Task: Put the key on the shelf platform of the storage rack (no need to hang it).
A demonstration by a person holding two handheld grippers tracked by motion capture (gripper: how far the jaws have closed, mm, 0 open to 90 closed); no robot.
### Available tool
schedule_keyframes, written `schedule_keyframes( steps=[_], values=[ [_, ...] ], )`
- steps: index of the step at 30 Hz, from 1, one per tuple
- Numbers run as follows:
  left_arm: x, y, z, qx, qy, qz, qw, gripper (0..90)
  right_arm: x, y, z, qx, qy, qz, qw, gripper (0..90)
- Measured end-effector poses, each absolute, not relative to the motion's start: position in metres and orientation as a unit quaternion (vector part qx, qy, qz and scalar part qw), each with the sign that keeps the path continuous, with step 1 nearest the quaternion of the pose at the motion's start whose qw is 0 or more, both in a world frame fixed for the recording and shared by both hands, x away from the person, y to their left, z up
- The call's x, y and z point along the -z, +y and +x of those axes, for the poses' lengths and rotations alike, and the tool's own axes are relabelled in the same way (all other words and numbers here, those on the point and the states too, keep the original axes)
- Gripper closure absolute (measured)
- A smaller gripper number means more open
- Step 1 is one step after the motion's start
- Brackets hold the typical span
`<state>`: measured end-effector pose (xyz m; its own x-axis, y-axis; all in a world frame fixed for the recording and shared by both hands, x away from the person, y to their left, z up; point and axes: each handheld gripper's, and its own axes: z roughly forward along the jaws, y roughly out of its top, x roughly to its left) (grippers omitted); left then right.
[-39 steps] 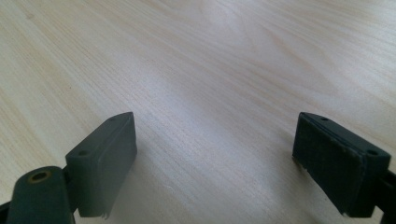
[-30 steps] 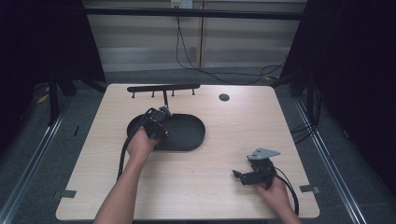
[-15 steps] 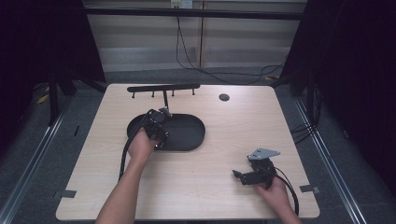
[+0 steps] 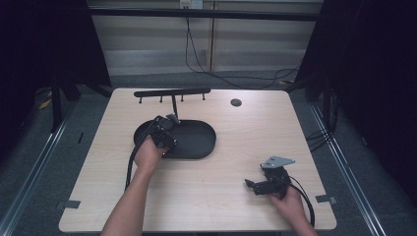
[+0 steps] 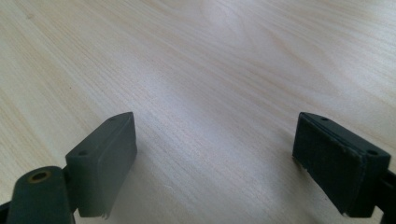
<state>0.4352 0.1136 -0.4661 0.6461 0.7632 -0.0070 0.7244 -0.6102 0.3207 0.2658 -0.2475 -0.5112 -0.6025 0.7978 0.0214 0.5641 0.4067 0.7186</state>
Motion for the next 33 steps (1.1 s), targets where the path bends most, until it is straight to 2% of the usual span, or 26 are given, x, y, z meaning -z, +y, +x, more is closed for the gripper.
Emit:
schedule_keyframes(
  steps=[8,13,25,33],
  values=[
    [0.464,0.114,0.4334,-0.081,0.417,0.894,0.143,61.1,0.5112,-0.2476,0.2659,-0.354,0.822,0.414,0.165,12.9],
    [0.4619,0.1152,0.4326,-0.085,0.416,0.894,0.144,54.3,0.5112,-0.2476,0.2659,-0.353,0.822,0.414,0.165,12.9],
    [0.4581,0.1182,0.43,-0.087,0.423,0.891,0.144,43.1,0.5112,-0.2475,0.2659,-0.354,0.822,0.414,0.165,12.9],
    [0.4561,0.1196,0.4282,-0.088,0.422,0.889,0.152,40.6,0.5112,-0.2476,0.2659,-0.354,0.822,0.414,0.165,12.9]
  ],
)
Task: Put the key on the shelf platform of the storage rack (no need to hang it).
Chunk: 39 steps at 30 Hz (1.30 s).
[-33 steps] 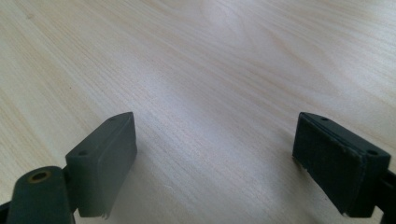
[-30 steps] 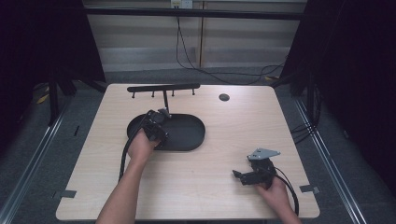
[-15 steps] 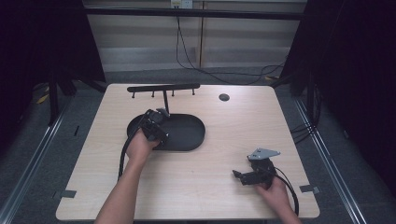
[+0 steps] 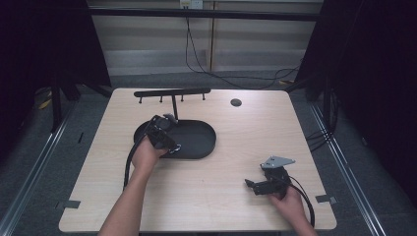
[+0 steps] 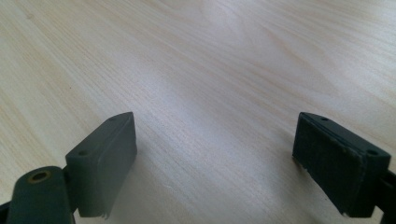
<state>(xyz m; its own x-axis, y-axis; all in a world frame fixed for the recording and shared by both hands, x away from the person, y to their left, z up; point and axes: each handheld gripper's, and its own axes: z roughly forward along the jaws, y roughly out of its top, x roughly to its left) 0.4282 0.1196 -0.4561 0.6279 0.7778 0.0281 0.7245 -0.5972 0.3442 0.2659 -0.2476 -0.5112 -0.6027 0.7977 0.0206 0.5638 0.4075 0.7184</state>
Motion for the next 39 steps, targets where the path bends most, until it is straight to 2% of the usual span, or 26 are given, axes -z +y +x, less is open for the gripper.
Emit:
schedule_keyframes(
  steps=[27,35,39],
  values=[
    [0.443,0.118,0.419,-0.078,0.408,0.893,0.174,33.2,0.511,-0.248,0.266,-0.354,0.822,0.414,0.165,12.9],
    [0.437,0.122,0.414,-0.068,0.414,0.889,0.183,26.3,0.511,-0.248,0.266,-0.354,0.823,0.413,0.166,12.9],
    [0.437,0.125,0.411,-0.067,0.411,0.89,0.187,26.1,0.511,-0.248,0.266,-0.354,0.822,0.414,0.165,12.9]
  ],
)
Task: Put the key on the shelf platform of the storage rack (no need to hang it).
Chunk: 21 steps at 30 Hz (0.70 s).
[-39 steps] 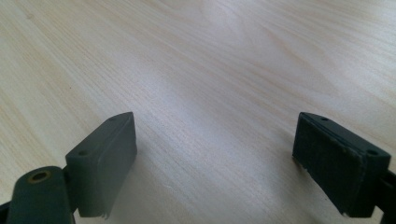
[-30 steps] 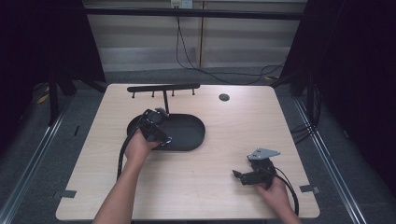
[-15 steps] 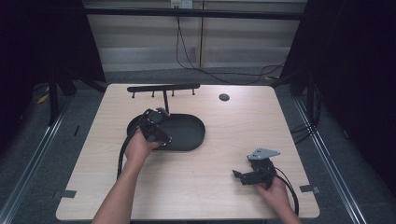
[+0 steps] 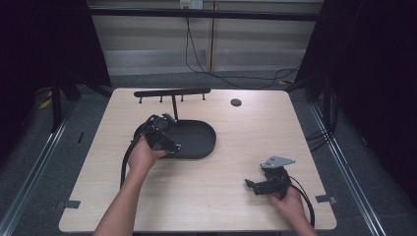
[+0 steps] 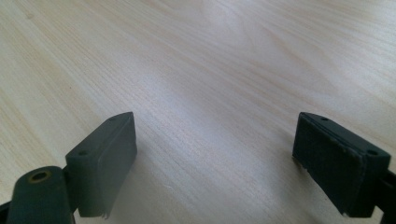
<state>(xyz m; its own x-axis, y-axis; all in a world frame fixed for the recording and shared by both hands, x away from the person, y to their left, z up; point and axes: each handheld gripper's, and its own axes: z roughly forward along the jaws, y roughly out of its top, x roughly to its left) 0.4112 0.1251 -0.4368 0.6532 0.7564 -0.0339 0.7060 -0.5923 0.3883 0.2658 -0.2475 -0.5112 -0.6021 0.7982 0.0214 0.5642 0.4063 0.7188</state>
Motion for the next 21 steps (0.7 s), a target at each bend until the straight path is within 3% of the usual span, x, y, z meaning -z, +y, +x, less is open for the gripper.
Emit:
schedule_keyframes(
  steps=[21],
  values=[
    [0.434,0.142,0.391,-0.065,0.4,0.893,0.197,21.2,0.511,-0.248,0.266,-0.354,0.822,0.414,0.165,12.9]
  ],
)
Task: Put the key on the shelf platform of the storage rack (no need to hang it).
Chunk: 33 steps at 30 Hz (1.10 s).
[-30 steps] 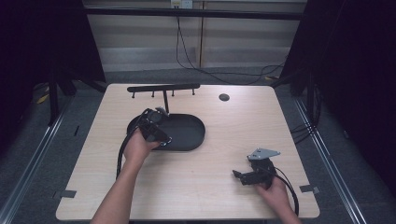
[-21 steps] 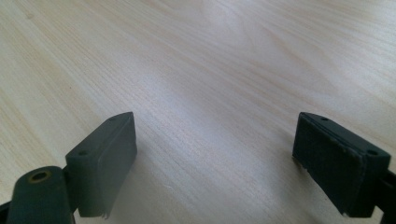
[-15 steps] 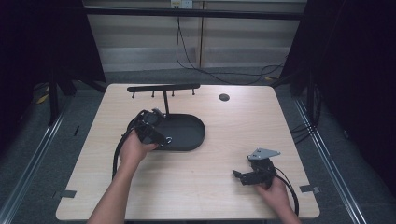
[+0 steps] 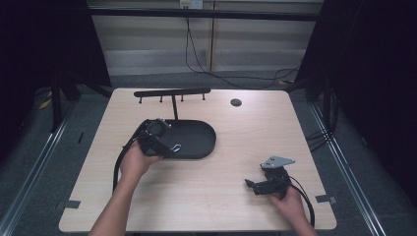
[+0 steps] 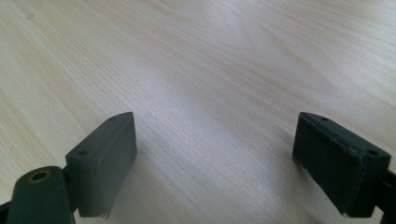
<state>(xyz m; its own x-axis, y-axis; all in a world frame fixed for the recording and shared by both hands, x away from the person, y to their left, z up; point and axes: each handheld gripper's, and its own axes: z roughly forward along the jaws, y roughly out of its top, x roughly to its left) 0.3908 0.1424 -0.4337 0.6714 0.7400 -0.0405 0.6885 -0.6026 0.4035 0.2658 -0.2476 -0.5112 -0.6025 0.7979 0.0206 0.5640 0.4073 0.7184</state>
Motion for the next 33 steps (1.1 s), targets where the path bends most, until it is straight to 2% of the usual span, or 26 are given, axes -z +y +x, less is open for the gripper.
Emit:
schedule_keyframes(
  steps=[33],
  values=[
    [0.447,0.173,0.351,-0.075,0.401,0.887,0.217,21.9,0.511,-0.248,0.266,-0.354,0.822,0.414,0.166,12.9]
  ],
)
